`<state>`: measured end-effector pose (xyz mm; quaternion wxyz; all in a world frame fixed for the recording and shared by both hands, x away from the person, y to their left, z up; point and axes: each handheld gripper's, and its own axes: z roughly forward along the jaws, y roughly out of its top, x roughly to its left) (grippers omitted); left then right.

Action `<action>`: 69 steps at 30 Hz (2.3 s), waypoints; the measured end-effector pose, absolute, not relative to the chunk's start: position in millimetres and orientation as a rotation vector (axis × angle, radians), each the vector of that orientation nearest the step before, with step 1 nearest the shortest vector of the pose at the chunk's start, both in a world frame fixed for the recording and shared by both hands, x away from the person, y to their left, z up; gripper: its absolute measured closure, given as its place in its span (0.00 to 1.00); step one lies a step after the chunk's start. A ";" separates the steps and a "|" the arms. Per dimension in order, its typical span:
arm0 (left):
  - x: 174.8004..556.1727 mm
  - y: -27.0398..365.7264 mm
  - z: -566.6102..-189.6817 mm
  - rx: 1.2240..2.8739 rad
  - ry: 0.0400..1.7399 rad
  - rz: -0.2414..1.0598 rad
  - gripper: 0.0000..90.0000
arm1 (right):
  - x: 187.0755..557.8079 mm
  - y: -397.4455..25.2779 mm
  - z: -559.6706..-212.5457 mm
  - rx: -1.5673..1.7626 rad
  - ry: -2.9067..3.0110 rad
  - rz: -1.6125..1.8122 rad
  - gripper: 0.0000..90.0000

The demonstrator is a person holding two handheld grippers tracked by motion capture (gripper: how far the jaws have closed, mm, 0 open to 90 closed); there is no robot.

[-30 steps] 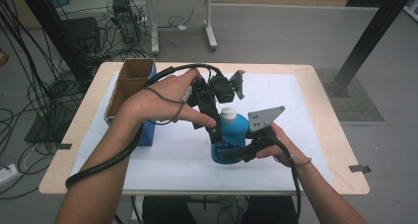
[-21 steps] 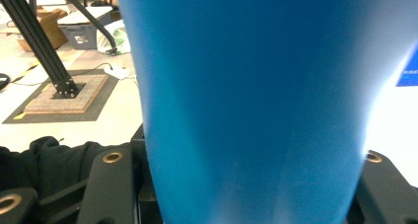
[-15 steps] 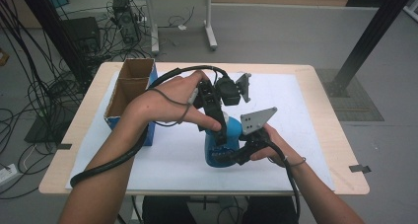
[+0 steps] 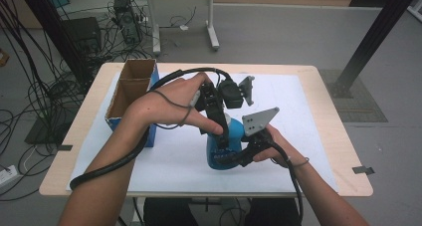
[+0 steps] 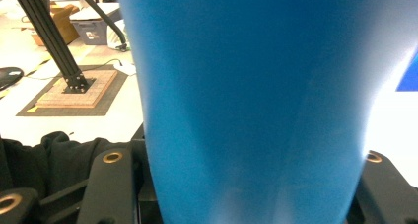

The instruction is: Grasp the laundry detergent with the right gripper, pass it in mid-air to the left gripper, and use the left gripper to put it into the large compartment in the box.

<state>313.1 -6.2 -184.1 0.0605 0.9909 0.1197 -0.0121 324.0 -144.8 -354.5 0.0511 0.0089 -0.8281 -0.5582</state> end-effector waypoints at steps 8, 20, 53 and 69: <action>312.5 -6.8 -184.8 3.003 0.361 -0.036 0.12 | 322.9 -144.9 -354.4 0.025 -2.519 -1.706 0.46; 311.7 -4.8 -186.3 2.995 0.366 -0.035 0.12 | 323.3 -144.5 -357.5 -0.006 -2.508 -1.711 0.46; 312.4 -3.6 -184.7 2.995 0.355 -0.043 0.12 | 321.0 -140.4 -358.4 0.016 -2.513 -1.693 0.46; 312.1 -3.3 -182.6 2.985 0.366 -0.006 0.06 | 320.0 -139.4 -358.4 0.026 -2.519 -1.687 0.46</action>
